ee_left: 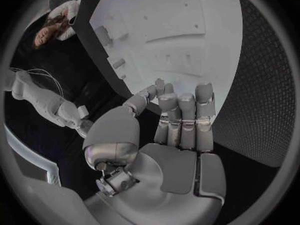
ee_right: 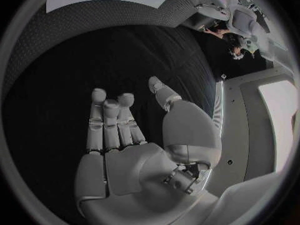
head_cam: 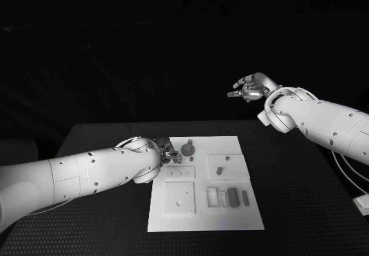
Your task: Assemble the parts on the task board
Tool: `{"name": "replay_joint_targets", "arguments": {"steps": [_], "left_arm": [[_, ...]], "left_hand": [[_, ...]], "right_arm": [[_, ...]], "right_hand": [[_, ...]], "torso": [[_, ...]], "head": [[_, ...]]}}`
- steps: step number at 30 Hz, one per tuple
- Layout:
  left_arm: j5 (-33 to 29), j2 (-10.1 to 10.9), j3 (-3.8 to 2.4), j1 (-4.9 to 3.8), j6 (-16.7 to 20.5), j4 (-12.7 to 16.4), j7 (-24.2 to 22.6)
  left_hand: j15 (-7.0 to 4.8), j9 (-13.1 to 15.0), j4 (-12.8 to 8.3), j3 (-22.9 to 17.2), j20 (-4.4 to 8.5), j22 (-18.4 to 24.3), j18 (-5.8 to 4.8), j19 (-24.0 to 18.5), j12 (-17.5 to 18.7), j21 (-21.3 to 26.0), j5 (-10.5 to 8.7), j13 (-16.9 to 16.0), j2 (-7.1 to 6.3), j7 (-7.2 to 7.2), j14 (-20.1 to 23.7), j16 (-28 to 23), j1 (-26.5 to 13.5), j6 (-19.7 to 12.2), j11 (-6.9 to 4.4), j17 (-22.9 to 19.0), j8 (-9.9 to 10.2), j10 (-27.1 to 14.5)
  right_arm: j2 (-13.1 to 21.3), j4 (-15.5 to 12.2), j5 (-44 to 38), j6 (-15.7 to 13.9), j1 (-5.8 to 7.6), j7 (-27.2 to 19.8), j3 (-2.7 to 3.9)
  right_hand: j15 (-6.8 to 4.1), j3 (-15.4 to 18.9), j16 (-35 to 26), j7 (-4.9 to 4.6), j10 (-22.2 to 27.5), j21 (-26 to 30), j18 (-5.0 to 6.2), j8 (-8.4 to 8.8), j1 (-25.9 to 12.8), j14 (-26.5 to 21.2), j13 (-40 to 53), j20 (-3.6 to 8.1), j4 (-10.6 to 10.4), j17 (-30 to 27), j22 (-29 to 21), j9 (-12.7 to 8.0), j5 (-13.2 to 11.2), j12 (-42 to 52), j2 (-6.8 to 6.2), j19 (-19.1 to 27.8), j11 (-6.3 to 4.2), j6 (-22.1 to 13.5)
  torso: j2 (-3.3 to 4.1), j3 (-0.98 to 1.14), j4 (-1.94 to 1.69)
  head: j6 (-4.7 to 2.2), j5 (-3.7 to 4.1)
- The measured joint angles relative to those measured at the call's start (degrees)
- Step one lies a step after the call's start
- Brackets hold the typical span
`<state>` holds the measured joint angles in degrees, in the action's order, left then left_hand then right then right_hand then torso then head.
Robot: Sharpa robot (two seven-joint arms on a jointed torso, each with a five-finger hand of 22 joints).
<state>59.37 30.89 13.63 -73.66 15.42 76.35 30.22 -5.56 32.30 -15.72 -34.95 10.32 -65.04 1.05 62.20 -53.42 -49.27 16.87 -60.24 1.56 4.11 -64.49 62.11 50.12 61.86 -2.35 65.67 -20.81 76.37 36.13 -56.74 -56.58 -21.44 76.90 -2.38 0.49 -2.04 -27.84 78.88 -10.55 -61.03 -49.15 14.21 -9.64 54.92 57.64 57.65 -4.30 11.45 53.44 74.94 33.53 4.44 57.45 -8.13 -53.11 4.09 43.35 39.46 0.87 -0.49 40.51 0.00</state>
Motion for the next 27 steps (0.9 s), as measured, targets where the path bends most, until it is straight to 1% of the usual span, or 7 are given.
{"name": "replay_joint_targets", "arguments": {"steps": [5, 11, 12, 14, 17, 25, 27], "left_arm": [[-0.1, -0.2, 0.00, 0.24, -0.1, -0.1, 0.3], [-0.2, -0.3, 0.00, 0.63, -0.1, -0.7, 0.4], [-0.2, -0.3, -0.01, 0.82, -0.1, -0.8, 0.4], [-0.2, -0.4, -0.01, 1.18, -0.1, -0.9, 0.4], [-0.2, -0.4, -0.01, 1.68, -0.1, -1.0, 0.4], [-0.2, -0.9, 0.01, 2.30, -0.6, -1.2, 0.2], [-0.2, -1.0, 0.00, 2.41, -0.6, -1.3, 0.2]], "left_hand": [[-0.21, 0.0, 0.0, 0.0, 0.33, -0.2, -0.01, 0.5, -0.4, 0.0, -0.46, 0.0, 0.06, 0.10, -0.2, 0.5, -0.5, 0.4, -0.05, -0.2, 0.0, 0.0], [-0.22, 0.0, 0.1, -0.2, 0.40, -0.6, -0.01, 0.6, -0.9, 0.0, -0.74, 0.4, 0.51, 0.18, -0.2, 1.4, -1.0, 0.5, -0.10, -0.7, 0.0, 0.1], [-0.32, 0.0, 0.1, -0.2, 0.41, -0.7, -0.01, 0.6, -1.2, 0.0, -0.71, 0.5, 0.48, 0.18, -0.3, 1.6, -1.2, 0.5, -0.11, -0.8, 0.0, 0.1], [-0.34, 0.0, 0.0, -0.3, 0.41, -0.8, -0.02, 0.6, -1.3, 0.0, 0.11, 0.8, 0.54, 0.18, -0.3, 1.8, -1.5, 0.5, -0.13, -1.1, 0.0, 0.1], [-0.41, 0.0, -0.1, -0.3, 0.34, -0.9, -0.02, 0.7, -1.5, 0.0, 0.37, 1.1, 0.58, -0.01, -0.4, 2.2, -2.1, 0.7, -0.42, -1.4, 0.0, 0.4], [-0.61, 0.0, -0.3, -0.5, 0.94, -1.2, -0.04, 1.0, -1.8, 0.0, 0.38, 1.8, 0.65, -0.15, -0.6, 2.6, -2.8, 0.8, -0.43, -2.0, -0.3, 0.4], [-0.71, 0.0, -0.3, -0.5, 1.04, -1.2, -0.05, 1.0, -1.8, 0.0, 0.38, 1.9, 0.64, -0.22, -0.7, 2.6, -2.9, 0.9, -0.62, -2.1, -0.4, 0.6]], "right_arm": [[-0.2, 0.2, 0.1, 0.3, 0.00, 0.0, 0.00], [-0.4, 0.4, 0.1, 0.5, 0.00, 0.0, 0.00], [-0.4, 0.4, 0.1, 0.6, 0.00, 0.0, -0.01], [-0.6, 0.5, 0.1, 0.7, 0.00, 0.1, -0.01], [-0.8, 0.6, 0.1, 0.8, 0.00, 0.2, -0.01], [-1.0, 0.7, 0.1, 1.1, 0.00, 0.4, -0.01], [-1.0, 0.7, 0.1, 1.1, 0.00, 0.4, -0.01]], "right_hand": [[0.00, 0.0, 0.0, 0.00, 0.0, 0.0, 0.00, 0.00, 0.0, 0.0, -0.1, 0.00, 0.0, 0.0, 0.0, 0.0, 0.0, 0.0, 0.00, 0.0, 0.00, 0.0], [0.01, 0.1, 0.0, 0.01, 0.0, 0.0, -0.01, 0.00, 0.0, 0.0, -0.1, 0.00, 0.1, 0.0, 0.0, 0.0, 0.0, 0.0, 0.00, 0.0, 0.00, 0.0], [0.01, 0.2, 0.0, 0.01, 0.0, 0.0, -0.01, 0.00, 0.0, 0.0, -0.1, 0.00, 0.2, -0.1, 0.0, 0.0, 0.0, 0.0, 0.00, 0.0, 0.00, 0.0], [0.01, 0.2, 0.0, 0.01, 0.0, 0.0, -0.01, 0.00, 0.0, 0.0, 0.0, 0.00, 0.2, -0.1, 0.0, 0.0, 0.0, 0.0, 0.00, 0.0, 0.00, 0.0], [0.01, 0.2, 0.0, 0.01, 0.0, 0.0, -0.01, 0.00, 0.0, 0.0, -0.1, 0.00, 0.2, -0.1, 0.0, 0.0, 0.0, 0.0, 0.04, 0.0, 0.00, 0.0], [0.01, 0.2, 0.0, 0.06, 0.0, 0.0, -0.02, 0.00, -0.2, 0.0, -0.1, 0.00, 0.2, 0.0, 0.0, 0.0, 0.0, 0.0, 0.23, 0.0, -0.01, 0.0], [0.02, 0.2, 0.0, 0.07, 0.0, 0.0, -0.01, 0.00, -0.2, 0.0, -0.1, 0.00, 0.2, 0.0, 0.0, 0.0, 0.0, 0.0, 0.23, 0.0, -0.01, 0.0]], "torso": [[0.02, 0.01, 0.03], [0.01, 0.03, -0.04], [-0.01, 0.04, -0.06], [-0.01, 0.04, -0.09], [-0.01, 0.03, -0.09], [-0.01, -0.03, -0.08], [-0.01, -0.04, -0.09]], "head": [[0.32, 0.09], [0.58, 0.19], [0.66, 0.22], [0.75, 0.24], [0.83, 0.30], [1.01, 0.57], [1.03, 0.59]]}}
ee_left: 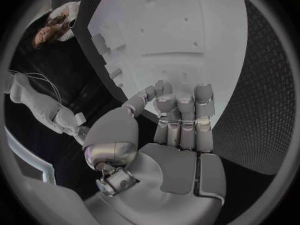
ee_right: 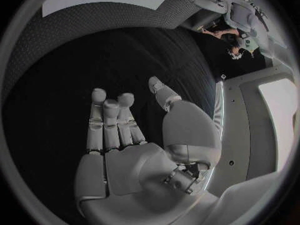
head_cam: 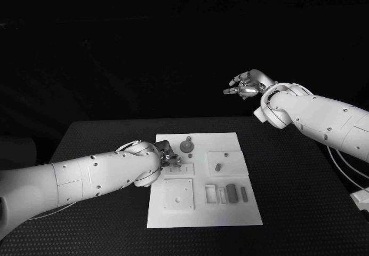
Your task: Assemble the parts on the task board
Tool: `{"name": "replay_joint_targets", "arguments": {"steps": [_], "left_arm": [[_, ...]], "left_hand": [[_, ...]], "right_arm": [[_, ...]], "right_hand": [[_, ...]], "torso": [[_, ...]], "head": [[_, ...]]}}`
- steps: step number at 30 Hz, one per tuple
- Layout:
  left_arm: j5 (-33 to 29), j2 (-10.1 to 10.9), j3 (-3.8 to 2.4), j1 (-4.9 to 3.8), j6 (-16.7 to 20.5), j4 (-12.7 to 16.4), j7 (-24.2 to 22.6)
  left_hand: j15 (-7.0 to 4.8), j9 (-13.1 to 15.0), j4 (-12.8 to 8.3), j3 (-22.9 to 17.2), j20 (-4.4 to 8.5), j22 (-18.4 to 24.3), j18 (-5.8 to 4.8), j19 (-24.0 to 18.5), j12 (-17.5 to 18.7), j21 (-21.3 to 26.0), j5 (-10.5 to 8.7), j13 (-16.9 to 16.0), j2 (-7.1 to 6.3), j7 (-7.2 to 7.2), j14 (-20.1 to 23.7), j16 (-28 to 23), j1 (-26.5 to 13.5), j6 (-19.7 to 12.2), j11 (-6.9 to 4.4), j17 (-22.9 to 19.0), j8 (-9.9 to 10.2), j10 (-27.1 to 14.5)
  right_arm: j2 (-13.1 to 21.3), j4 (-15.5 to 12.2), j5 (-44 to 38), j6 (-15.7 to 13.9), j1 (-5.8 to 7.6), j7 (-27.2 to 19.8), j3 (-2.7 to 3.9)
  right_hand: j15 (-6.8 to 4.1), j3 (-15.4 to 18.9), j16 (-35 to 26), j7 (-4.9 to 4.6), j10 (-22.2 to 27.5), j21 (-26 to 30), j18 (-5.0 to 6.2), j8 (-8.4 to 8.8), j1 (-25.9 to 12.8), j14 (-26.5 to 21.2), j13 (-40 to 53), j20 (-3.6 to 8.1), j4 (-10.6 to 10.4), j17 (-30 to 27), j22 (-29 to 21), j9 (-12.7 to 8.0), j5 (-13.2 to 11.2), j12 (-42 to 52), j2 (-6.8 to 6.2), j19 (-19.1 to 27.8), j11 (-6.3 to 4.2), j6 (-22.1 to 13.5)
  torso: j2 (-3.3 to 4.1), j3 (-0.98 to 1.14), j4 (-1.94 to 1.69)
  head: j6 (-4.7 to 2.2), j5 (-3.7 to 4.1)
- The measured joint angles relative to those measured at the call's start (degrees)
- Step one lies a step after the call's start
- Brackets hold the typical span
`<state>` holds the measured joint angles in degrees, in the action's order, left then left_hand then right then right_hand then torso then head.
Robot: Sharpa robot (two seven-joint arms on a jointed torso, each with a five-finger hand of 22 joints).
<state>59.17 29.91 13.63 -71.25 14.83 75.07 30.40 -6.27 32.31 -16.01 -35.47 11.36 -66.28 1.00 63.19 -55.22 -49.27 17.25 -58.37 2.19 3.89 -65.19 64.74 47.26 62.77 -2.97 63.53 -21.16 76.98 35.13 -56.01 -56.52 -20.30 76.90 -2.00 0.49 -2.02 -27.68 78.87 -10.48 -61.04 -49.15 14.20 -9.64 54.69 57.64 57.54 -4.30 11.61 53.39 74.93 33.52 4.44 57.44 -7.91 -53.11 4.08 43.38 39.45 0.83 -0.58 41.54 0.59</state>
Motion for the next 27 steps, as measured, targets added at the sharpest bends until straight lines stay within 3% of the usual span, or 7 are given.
{"name": "replay_joint_targets", "arguments": {"steps": [27], "left_arm": [[0.8, -1.6, 0.00, 1.37, -0.7, -2.3, -0.3]], "left_hand": [[-0.31, 0.0, -0.1, 0.1, 0.30, -0.5, -0.03, 0.3, -0.9, 0.0, 0.43, 1.4, 0.67, -0.34, -0.3, 1.1, -0.7, 0.4, -0.73, -1.5, -0.3, 0.7]], "right_arm": [[-0.4, -0.1, 0.0, 0.5, 0.00, 0.0, 0.00]], "right_hand": [[0.06, 0.2, 0.0, 0.10, 0.0, 0.0, -0.01, 0.00, 0.2, -0.1, -0.1, 0.00, 0.2, -0.1, 0.0, 0.0, 0.0, 0.2, 0.22, 0.0, 0.00, -0.1]], "torso": [[0.04, 0.04, 0.04]], "head": [[0.38, -0.04]]}}
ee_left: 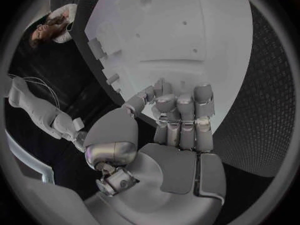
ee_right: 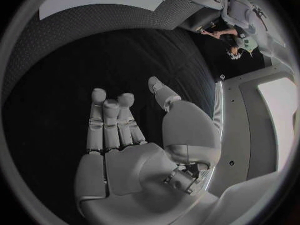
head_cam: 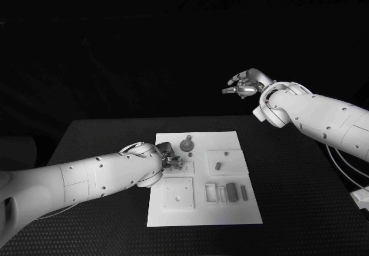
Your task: Assemble the parts on the task board
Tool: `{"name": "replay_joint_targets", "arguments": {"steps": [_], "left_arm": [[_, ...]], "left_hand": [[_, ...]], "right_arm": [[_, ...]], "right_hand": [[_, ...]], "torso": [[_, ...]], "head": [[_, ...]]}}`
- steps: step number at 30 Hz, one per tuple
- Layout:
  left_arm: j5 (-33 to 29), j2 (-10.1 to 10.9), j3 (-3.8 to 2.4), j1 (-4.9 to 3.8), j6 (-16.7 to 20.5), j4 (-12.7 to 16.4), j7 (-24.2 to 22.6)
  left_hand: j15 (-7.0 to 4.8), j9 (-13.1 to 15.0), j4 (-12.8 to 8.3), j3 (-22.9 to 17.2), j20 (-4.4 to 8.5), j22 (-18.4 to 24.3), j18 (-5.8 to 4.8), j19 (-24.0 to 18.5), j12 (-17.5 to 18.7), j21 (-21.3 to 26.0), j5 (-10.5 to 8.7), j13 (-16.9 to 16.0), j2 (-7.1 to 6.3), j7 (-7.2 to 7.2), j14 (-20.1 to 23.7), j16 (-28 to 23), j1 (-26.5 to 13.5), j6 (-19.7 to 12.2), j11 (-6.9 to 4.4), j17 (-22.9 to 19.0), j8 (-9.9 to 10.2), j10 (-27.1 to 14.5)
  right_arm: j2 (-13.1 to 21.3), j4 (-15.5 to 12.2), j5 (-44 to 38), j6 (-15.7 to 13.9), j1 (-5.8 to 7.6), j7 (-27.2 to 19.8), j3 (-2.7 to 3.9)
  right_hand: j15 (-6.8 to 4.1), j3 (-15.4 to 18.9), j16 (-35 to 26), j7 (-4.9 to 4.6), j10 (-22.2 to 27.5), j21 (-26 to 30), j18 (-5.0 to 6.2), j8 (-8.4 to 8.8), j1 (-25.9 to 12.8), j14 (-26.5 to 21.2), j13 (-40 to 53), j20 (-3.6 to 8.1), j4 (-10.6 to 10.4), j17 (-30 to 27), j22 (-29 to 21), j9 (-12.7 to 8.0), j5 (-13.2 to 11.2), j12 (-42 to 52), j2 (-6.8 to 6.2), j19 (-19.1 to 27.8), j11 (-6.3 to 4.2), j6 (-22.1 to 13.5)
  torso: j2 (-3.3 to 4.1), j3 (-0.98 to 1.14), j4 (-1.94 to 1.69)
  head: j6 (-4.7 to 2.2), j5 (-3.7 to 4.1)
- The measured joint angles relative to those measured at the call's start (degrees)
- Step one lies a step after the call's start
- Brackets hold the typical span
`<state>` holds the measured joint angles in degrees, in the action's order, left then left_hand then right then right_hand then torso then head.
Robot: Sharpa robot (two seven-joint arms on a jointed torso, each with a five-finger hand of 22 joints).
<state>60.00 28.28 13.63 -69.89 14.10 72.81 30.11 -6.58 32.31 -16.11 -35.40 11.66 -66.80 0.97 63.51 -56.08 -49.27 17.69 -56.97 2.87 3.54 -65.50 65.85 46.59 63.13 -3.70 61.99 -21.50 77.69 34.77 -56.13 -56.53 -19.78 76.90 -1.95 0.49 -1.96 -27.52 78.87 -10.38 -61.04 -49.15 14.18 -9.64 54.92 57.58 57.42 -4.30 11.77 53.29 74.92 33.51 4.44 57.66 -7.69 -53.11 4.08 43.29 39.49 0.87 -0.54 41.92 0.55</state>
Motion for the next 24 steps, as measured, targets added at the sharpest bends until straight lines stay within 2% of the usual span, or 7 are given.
{"name": "replay_joint_targets", "arguments": {"steps": [11, 19, 24], "left_arm": [[0.6, 0.0, -0.04, 0.15, -0.1, 0.0, -0.2], [1.2, 0.1, -0.02, 0.22, -0.4, 0.2, -0.2], [1.7, 0.2, -0.05, 0.22, -0.9, 0.4, -0.2]], "left_hand": [[0.01, 0.0, 0.0, -0.1, 0.02, -0.1, 0.00, 0.2, 0.0, 0.0, -0.01, 0.3, -0.04, -0.07, 0.0, 0.2, 0.0, 0.1, 0.00, -0.3, 0.0, 0.0], [-0.19, 0.0, 0.1, -0.2, 0.04, -0.1, 0.00, 0.2, -0.2, 0.0, 0.34, 0.5, -0.55, -0.12, -0.2, 0.2, -0.5, 0.2, -0.10, -0.7, -1.2, 0.1], [-0.22, 0.0, 0.1, -0.2, 0.04, -0.2, 0.00, 0.6, -0.4, 0.3, 0.34, 0.8, -0.31, -0.23, -0.2, 0.7, -0.8, 0.3, -0.20, -1.0, -1.5, 0.2]], "right_arm": [[0.0, -0.1, 0.0, 0.1, 0.00, 0.0, -0.01], [0.0, -0.3, 0.0, 0.2, 0.00, 0.0, -0.01], [0.0, -0.3, 0.0, 0.2, 0.00, 0.0, -0.01]], "right_hand": [[0.03, 0.0, 0.0, 0.01, 0.0, 0.0, 0.00, 0.00, 0.0, 0.0, -0.1, 0.00, 0.0, 0.0, 0.0, 0.0, 0.0, 0.0, 0.00, 0.0, 0.00, 0.0], [0.03, 0.0, 0.0, 0.01, 0.0, 0.0, 0.00, 0.00, 0.0, 0.0, -0.1, 0.00, 0.0, 0.0, 0.0, 0.0, 0.0, 0.0, 0.00, 0.0, 0.00, 0.0], [0.03, 0.0, 0.0, 0.01, 0.0, 0.0, 0.00, 0.00, 0.0, 0.0, -0.1, 0.00, 0.0, -0.1, 0.0, -0.1, 0.0, 0.0, 0.00, 0.0, 0.00, 0.0]], "torso": [[-0.02, -0.02, -0.04], [-0.03, -0.01, -0.04], [-0.03, 0.00, -0.04]], "head": [[0.23, 0.10], [0.31, 0.04], [0.42, -0.01]]}}
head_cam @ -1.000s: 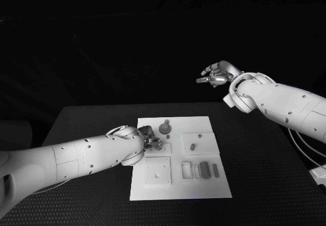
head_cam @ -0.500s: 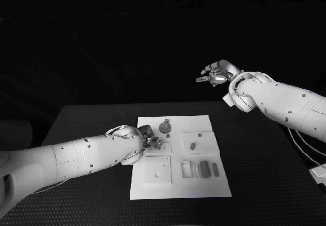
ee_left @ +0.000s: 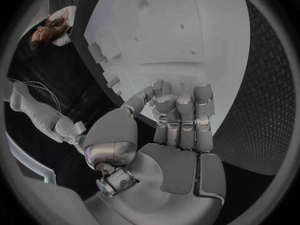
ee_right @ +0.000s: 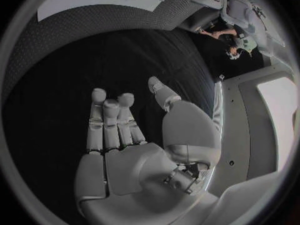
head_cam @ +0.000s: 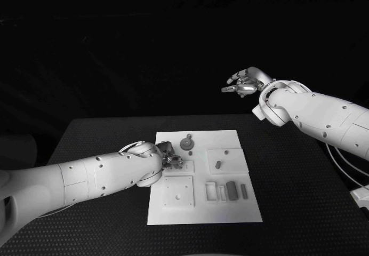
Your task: Assemble the parts on the task board
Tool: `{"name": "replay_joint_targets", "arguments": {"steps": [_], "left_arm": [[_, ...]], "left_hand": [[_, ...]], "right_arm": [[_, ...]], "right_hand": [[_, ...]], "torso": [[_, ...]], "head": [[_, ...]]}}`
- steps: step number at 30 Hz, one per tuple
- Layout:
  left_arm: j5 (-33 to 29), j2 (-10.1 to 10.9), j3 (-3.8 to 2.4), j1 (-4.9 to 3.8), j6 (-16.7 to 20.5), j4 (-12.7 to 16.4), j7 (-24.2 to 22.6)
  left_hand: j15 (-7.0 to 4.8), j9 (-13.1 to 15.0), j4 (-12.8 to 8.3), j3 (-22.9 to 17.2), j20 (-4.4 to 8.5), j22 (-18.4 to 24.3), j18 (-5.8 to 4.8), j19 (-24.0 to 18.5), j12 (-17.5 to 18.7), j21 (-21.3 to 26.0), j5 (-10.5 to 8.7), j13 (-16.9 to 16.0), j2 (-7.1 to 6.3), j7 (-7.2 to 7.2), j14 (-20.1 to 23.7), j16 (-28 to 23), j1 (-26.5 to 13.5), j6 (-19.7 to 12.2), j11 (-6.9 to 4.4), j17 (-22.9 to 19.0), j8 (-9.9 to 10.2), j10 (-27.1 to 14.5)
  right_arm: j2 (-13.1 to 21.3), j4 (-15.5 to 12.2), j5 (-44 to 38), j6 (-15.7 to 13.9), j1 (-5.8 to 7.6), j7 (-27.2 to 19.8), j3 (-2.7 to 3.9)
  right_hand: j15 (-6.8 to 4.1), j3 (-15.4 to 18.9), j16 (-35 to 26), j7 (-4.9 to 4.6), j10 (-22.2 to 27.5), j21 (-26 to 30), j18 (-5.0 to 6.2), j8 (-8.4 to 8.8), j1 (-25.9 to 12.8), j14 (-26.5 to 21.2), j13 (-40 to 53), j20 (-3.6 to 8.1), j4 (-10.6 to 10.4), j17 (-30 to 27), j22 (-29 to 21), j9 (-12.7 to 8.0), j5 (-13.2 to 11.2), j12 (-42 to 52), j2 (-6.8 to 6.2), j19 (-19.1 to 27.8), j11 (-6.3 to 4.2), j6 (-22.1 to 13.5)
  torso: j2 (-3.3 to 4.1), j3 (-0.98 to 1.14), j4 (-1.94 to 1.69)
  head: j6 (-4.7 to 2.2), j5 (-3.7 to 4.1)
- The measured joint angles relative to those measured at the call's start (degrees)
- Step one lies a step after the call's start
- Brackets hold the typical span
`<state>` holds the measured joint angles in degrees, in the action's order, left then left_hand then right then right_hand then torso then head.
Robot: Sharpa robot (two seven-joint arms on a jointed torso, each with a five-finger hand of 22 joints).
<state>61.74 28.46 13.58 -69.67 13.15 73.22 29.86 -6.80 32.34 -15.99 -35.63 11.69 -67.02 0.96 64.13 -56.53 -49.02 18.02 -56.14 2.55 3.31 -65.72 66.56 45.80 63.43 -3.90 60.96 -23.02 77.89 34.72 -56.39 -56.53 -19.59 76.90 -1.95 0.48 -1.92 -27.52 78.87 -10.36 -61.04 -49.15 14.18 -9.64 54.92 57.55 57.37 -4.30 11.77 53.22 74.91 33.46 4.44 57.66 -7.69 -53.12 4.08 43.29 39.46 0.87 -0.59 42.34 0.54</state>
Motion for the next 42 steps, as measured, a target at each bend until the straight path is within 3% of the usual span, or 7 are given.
{"name": "replay_joint_targets", "arguments": {"steps": [13, 21, 33, 34, 42], "left_arm": [[1.3, 0.0, -0.06, 0.00, -0.9, 0.1, -0.2], [1.6, 0.1, -0.01, 0.07, -0.2, -0.1, -0.2], [1.8, 0.2, 0.02, 0.14, 1.2, 0.0, -0.2], [1.8, 0.2, 0.02, 0.14, 1.2, 0.0, -0.2], [1.8, 0.2, 0.02, 0.17, 1.3, 0.3, -0.4]], "left_hand": [[-0.26, 1.3, 0.3, 0.2, 0.38, -0.2, 0.00, 0.4, -0.4, 0.0, -0.56, 0.5, 0.68, -0.20, -0.3, 0.4, -0.7, 0.2, -0.20, -0.6, -0.2, 0.2], [-0.26, 4.1, 0.3, 0.1, 0.39, -0.5, 0.00, 0.6, -0.7, 0.6, -3.67, 1.5, 1.37, -0.27, -0.3, 0.9, -1.4, 0.3, -0.20, -1.6, -0.2, 0.2], [-0.26, 5.9, 0.1, -0.4, 0.38, -0.6, 0.00, 0.8, -0.7, 0.6, -4.12, 1.7, 1.38, -0.28, -0.3, 0.9, -1.4, 0.3, -0.20, -1.8, -0.2, 0.2], [-0.26, 7.6, 0.1, -0.4, 0.39, -0.6, 0.00, 0.8, -0.7, 0.6, -4.12, 1.7, 1.39, -0.28, -0.3, 0.9, -1.4, 0.3, -0.20, -1.8, -0.2, 0.2], [-0.26, 9.4, 0.1, -0.4, 0.48, -0.6, 0.00, 0.9, -0.7, 0.6, -4.34, 1.8, 1.38, -0.28, -0.3, 1.1, -1.4, 0.3, -0.19, -1.9, 0.1, 0.2]], "right_arm": [[0.0, 0.0, 0.0, 0.2, 0.00, 0.0, 0.00], [-0.1, 0.0, 0.0, 0.2, 0.00, 0.0, 0.00], [-0.1, 0.0, 0.0, 0.3, 0.00, 0.0, 0.00], [-0.1, 0.0, 0.0, 0.3, 0.00, 0.0, 0.00], [-0.1, 0.0, 0.0, 0.3, 0.00, 0.0, 0.00]], "right_hand": [[0.00, 0.2, 0.0, 0.00, 0.0, 0.0, 0.00, 0.00, 0.0, 0.0, 0.0, 0.00, 0.2, 0.0, 0.0, 0.0, 0.0, 0.0, 0.00, 0.0, 0.00, 0.0], [0.01, 0.2, 0.0, -0.05, 0.0, 0.0, 0.00, 0.00, -0.2, 0.0, -0.1, 0.00, 0.2, 0.0, 0.0, 0.0, 0.0, 0.0, 0.23, 0.0, 0.00, 0.1], [0.05, 0.2, 0.0, -0.10, 0.2, 0.0, -0.02, 0.00, -0.2, 0.0, -0.2, 0.00, 0.2, 0.0, 0.0, 0.0, 0.0, 0.0, 0.23, 0.0, 0.22, 0.1], [0.05, 0.2, 0.0, -0.10, 0.2, 0.0, -0.03, 0.00, -0.2, 0.0, -0.2, 0.00, 0.2, 0.0, 0.0, 0.0, 0.0, 0.0, 0.23, 0.0, 0.23, 0.1], [0.06, 0.2, 0.0, -0.09, 0.2, 0.0, -0.03, 0.00, -0.2, -0.1, -0.2, 0.00, 0.2, -0.1, 0.0, 0.0, 0.0, 0.0, 0.23, 0.0, 0.22, 0.1]], "torso": [[0.00, 0.01, 0.00], [0.02, 0.00, 0.00], [0.03, -0.02, 0.01], [0.03, -0.02, 0.01], [0.03, -0.01, 0.01]], "head": [[0.16, 0.02], [0.04, -0.05], [0.15, -0.01], [0.15, -0.01], [0.21, 0.03]]}}
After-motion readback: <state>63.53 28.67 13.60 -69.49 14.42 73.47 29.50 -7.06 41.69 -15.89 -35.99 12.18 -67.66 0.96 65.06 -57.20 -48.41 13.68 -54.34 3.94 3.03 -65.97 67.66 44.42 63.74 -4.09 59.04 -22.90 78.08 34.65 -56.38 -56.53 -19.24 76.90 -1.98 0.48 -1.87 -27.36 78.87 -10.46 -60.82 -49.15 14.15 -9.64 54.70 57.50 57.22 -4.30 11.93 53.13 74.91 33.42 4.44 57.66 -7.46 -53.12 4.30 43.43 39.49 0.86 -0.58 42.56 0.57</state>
